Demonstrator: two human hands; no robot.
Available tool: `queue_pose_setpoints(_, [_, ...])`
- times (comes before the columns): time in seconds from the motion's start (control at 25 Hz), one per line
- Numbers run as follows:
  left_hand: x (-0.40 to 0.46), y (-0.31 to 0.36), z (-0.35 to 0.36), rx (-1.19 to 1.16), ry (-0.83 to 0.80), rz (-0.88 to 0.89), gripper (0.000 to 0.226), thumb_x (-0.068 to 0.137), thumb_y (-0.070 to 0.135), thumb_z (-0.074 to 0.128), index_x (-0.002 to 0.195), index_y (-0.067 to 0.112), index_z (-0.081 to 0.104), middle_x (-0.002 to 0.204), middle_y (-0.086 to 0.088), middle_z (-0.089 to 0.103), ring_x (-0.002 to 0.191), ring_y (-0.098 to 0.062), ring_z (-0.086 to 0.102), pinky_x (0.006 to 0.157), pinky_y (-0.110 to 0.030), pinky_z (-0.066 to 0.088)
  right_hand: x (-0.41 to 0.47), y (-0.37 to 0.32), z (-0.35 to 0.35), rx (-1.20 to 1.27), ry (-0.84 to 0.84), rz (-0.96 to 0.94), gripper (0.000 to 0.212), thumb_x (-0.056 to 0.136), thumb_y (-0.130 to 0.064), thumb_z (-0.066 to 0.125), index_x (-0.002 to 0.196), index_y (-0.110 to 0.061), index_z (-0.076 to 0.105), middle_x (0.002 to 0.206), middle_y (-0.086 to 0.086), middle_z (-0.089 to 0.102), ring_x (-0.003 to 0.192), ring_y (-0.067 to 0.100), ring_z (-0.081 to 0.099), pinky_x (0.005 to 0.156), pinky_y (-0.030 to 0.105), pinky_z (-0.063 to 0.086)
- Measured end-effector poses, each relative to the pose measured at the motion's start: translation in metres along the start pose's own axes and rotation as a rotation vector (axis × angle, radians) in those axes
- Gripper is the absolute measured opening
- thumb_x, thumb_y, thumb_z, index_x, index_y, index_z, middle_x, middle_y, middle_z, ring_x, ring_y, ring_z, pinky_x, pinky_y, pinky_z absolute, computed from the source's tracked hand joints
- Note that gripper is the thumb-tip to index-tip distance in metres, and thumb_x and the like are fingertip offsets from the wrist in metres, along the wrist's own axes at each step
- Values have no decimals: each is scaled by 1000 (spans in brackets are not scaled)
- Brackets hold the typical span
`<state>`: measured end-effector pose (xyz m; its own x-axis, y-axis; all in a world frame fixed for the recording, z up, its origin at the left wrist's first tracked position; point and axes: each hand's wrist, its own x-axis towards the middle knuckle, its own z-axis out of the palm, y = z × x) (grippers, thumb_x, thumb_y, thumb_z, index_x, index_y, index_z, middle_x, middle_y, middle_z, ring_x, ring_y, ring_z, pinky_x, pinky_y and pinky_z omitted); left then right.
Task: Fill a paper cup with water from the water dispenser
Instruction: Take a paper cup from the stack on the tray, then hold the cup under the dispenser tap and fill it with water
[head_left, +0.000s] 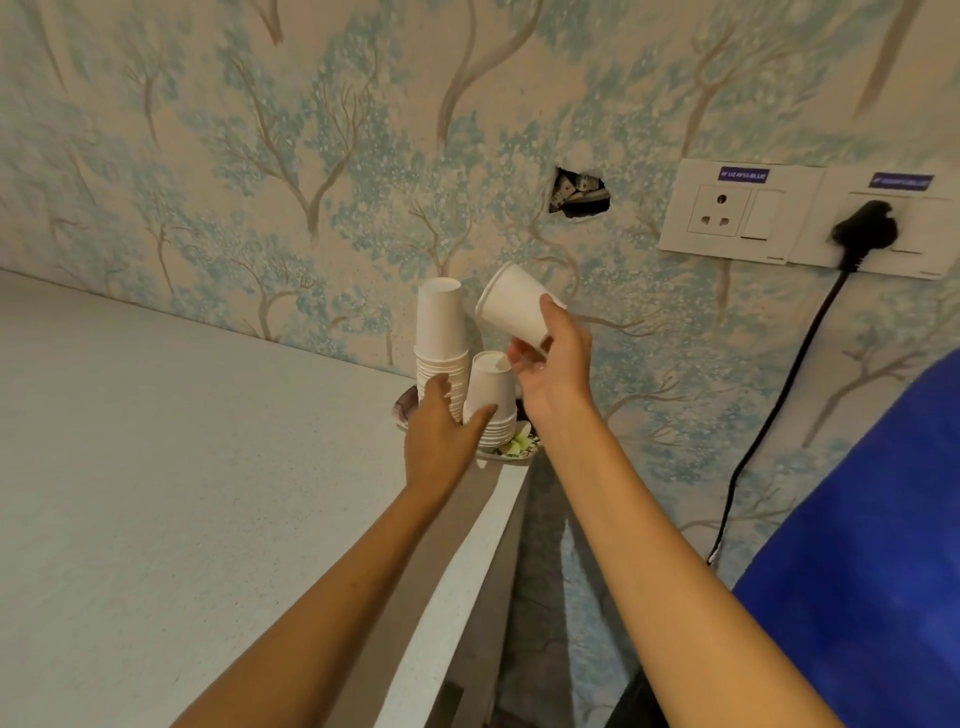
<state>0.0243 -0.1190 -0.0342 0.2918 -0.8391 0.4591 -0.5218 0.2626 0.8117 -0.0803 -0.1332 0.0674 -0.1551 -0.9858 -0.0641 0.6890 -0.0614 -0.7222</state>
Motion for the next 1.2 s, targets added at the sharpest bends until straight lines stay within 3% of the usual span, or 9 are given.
queue_pose_setpoints(0.12, [-8, 31, -28, -288, 36, -71, 49, 87, 37, 64, 128, 15, 49, 124, -6, 63, 107, -16, 62, 91, -35, 53, -26, 2, -8, 303, -70, 264, 27, 87, -25, 58, 103, -4, 54, 102, 18, 51, 83, 27, 52, 71, 31, 49])
queue_pose_setpoints(0.24, [-17, 59, -50, -603, -140, -174, 61, 86, 38, 65, 137, 17, 40, 129, -4, 59, 113, -12, 59, 98, -34, 50, -56, 9, -17, 324, -135, 395, 39, 86, -32, 52, 115, -5, 54, 107, 18, 55, 84, 28, 57, 71, 31, 50])
queue_pose_setpoints(0.44, [-63, 78, -67, -596, -290, -111, 63, 69, 37, 81, 123, 21, 54, 118, -4, 66, 108, -17, 65, 85, -29, 54, -111, 5, -44, 142, -241, 501, 45, 88, -33, 48, 123, -7, 57, 114, 19, 62, 101, 30, 61, 91, 36, 48])
queue_pose_setpoints(0.52, [-90, 86, -71, -599, -283, -123, 61, 68, 34, 80, 122, 20, 54, 118, -6, 64, 104, -14, 66, 82, -25, 54, -133, 1, -59, -28, -224, 490, 44, 89, -37, 49, 124, -11, 58, 121, 16, 62, 110, 30, 59, 87, 38, 52])
queue_pose_setpoints(0.64, [-127, 97, -75, -574, -268, -106, 57, 72, 30, 76, 123, 24, 50, 115, 3, 65, 102, -7, 65, 79, -20, 53, -163, -5, -79, -291, -178, 347, 36, 93, -34, 47, 124, -17, 57, 112, 8, 62, 103, 23, 58, 73, 33, 49])
queue_pose_setpoints(0.76, [-156, 107, -81, -563, -257, -88, 48, 75, 22, 77, 116, 32, 53, 115, 7, 65, 106, -8, 63, 79, -20, 54, -194, -16, -93, -505, -179, 77, 27, 93, -22, 45, 116, -26, 58, 118, 3, 62, 107, 17, 57, 86, 34, 47])
queue_pose_setpoints(0.88, [-180, 117, -91, -518, -329, -41, 52, 76, 20, 78, 122, 30, 53, 120, 3, 64, 109, -12, 62, 87, -27, 54, -224, -24, -107, -574, -220, -124, 45, 93, -18, 45, 138, -20, 44, 139, 2, 51, 125, 15, 49, 107, 36, 40])
queue_pose_setpoints(1.04, [-224, 129, -107, -467, -407, 29, 57, 80, 14, 74, 129, 28, 46, 122, 6, 61, 108, -8, 62, 87, -23, 53, -279, -32, -133, -731, -314, -312, 57, 91, -26, 58, 142, -21, 35, 138, -7, 46, 123, 5, 45, 92, 12, 41])
queue_pose_setpoints(1.2, [-282, 136, -127, -406, -543, 69, 61, 79, 19, 75, 128, 38, 43, 119, 19, 58, 109, 0, 59, 89, -19, 50, -346, -35, -166, -888, -319, -390, 79, 77, -31, 74, 143, -26, 31, 134, -12, 45, 125, 3, 42, 96, 10, 41])
